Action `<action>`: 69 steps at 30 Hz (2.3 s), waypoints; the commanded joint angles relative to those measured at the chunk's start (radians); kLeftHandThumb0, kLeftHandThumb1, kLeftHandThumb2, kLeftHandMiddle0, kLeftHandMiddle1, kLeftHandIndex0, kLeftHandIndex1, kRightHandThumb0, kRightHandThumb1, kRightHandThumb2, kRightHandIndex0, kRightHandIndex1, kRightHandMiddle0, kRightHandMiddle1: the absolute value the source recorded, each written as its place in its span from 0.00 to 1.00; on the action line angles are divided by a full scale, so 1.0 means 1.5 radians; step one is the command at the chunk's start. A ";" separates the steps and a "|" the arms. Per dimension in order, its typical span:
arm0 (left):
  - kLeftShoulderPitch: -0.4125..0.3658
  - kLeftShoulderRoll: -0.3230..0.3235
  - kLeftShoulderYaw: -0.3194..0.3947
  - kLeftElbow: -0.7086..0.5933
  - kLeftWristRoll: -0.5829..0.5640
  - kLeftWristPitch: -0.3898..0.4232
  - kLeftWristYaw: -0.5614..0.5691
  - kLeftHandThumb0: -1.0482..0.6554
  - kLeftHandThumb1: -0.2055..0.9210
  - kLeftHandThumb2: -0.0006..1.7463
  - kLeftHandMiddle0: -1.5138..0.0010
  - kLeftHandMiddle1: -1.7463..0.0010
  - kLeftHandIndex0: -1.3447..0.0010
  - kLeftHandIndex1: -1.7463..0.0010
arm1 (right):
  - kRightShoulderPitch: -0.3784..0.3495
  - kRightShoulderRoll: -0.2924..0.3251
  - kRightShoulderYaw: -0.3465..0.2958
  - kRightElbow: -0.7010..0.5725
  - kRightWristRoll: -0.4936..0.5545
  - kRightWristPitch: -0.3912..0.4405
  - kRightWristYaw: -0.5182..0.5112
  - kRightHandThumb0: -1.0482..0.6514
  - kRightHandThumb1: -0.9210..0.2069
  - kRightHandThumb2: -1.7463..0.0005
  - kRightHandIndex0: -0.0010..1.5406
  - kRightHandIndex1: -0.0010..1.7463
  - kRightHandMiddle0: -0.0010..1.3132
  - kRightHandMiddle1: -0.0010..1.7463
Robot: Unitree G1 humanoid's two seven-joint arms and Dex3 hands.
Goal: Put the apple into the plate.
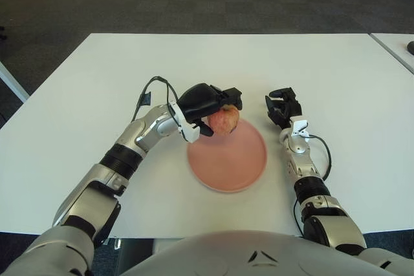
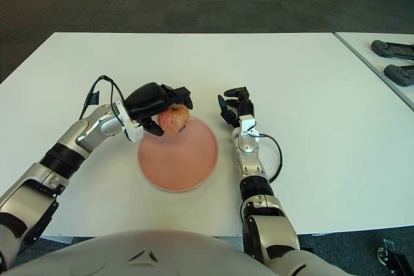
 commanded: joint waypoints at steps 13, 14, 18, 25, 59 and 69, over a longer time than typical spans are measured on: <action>0.013 0.006 -0.027 0.028 0.055 -0.017 0.021 0.61 0.16 0.95 0.41 0.08 0.51 0.00 | 0.031 0.004 -0.004 0.029 0.011 0.051 0.009 0.61 0.02 0.77 0.28 0.82 0.18 0.92; 0.012 0.005 -0.027 0.030 0.057 -0.018 0.022 0.61 0.17 0.94 0.41 0.08 0.51 0.00 | 0.030 0.004 -0.005 0.030 0.011 0.051 0.009 0.61 0.02 0.77 0.28 0.82 0.18 0.91; 0.010 0.005 -0.029 0.037 0.070 -0.021 0.034 0.61 0.17 0.94 0.41 0.08 0.52 0.00 | 0.030 0.003 -0.005 0.031 0.012 0.050 0.010 0.61 0.04 0.75 0.28 0.82 0.18 0.92; 0.011 -0.001 -0.048 0.042 0.120 -0.017 0.072 0.61 0.18 0.94 0.42 0.07 0.53 0.00 | 0.030 0.004 -0.005 0.031 0.012 0.049 0.010 0.61 0.05 0.74 0.29 0.82 0.19 0.92; -0.013 0.008 -0.095 0.082 0.151 -0.039 0.130 0.61 0.16 0.93 0.43 0.02 0.42 0.14 | 0.027 0.006 -0.006 0.039 0.011 0.046 0.006 0.61 0.09 0.70 0.29 0.83 0.19 0.92; -0.034 0.018 -0.101 0.108 0.125 -0.097 0.119 0.18 0.80 0.51 0.59 0.02 0.72 0.03 | 0.026 0.004 -0.005 0.044 0.009 0.039 0.004 0.61 0.08 0.70 0.28 0.83 0.19 0.93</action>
